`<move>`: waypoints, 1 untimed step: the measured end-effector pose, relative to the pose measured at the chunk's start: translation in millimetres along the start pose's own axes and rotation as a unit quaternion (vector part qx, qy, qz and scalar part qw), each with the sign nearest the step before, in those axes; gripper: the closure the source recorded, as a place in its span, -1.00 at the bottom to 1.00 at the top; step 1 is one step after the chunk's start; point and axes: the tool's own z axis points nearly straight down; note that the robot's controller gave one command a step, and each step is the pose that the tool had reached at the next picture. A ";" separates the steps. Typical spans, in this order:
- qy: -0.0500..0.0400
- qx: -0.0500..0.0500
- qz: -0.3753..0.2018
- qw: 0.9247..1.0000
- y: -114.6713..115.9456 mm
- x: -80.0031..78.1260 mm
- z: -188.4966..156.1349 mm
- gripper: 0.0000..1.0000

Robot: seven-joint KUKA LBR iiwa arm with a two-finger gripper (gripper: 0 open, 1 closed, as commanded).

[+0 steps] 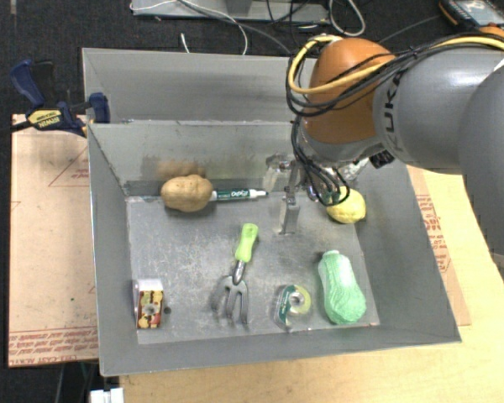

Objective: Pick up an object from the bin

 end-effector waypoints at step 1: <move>-0.003 0.000 0.000 1.000 -0.1 -1.2 -5.2 -1.00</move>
Offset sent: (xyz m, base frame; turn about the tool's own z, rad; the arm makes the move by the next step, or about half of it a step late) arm -0.0426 0.0439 -0.0700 -0.5102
